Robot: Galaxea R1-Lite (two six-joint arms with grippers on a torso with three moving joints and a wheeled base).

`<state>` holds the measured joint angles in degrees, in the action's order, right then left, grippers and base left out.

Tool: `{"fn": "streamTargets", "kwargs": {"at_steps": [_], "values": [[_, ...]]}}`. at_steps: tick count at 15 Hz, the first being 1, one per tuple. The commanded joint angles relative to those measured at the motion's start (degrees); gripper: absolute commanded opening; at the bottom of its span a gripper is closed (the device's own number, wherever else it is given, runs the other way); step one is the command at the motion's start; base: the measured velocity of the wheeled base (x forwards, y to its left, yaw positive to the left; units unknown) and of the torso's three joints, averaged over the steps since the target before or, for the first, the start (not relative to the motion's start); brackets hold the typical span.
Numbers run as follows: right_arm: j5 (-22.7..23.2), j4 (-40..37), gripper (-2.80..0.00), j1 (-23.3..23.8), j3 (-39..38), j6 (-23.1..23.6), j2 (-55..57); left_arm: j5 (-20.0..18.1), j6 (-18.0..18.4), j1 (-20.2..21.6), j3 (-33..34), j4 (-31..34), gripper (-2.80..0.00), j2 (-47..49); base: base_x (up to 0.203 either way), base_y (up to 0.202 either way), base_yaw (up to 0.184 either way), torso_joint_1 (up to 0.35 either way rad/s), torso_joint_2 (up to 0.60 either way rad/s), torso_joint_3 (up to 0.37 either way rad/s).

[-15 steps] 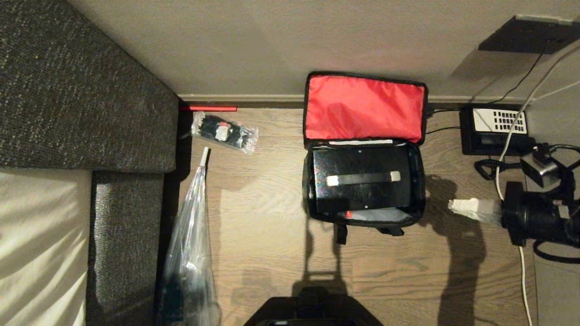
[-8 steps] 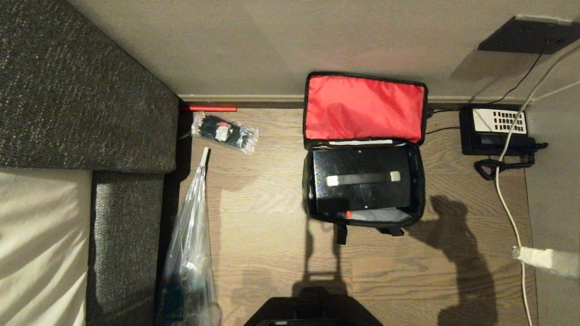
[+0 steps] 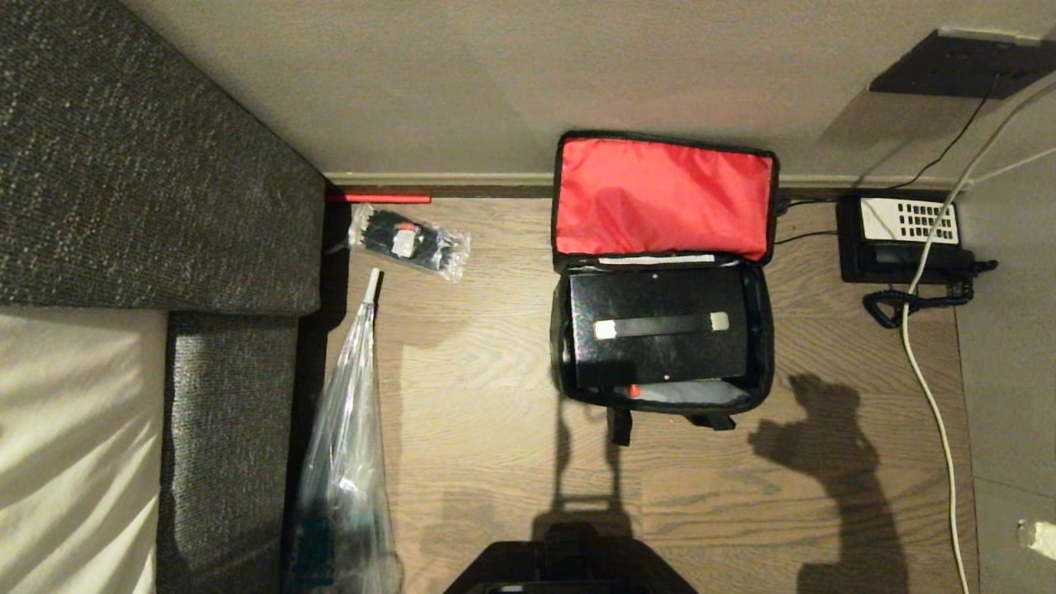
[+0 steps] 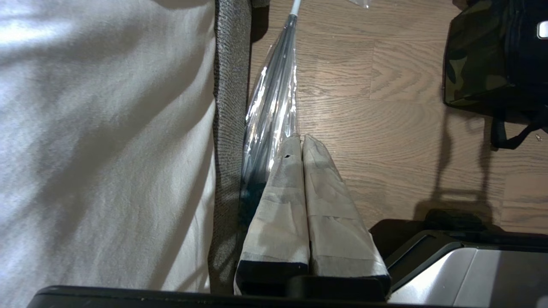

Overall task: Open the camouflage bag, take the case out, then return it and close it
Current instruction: Grip the handle

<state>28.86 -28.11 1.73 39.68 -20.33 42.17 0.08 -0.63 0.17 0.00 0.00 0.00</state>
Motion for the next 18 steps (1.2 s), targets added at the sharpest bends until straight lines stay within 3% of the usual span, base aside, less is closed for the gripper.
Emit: {"fn": "streamTargets", "kwargs": {"at_steps": [1,9,18], "values": [[0.15,-0.10,-2.80,0.03,-0.48,0.03,0.10,0.00,0.02,0.01,0.00,0.00,-2.80,0.00,0.000,0.000,0.000,0.001,0.00,0.041],[0.46,1.10,-2.80,-0.06,-0.57,2.36,2.78,0.00,0.04,0.01,0.00,-0.09,-2.80,0.00,0.000,0.000,0.000,0.001,0.00,0.164],[0.10,1.83,-2.80,-0.06,-0.27,2.32,2.86,0.00,0.28,0.01,0.00,0.07,-2.80,0.00,-0.013,0.000,0.001,0.000,0.00,0.017]]}}
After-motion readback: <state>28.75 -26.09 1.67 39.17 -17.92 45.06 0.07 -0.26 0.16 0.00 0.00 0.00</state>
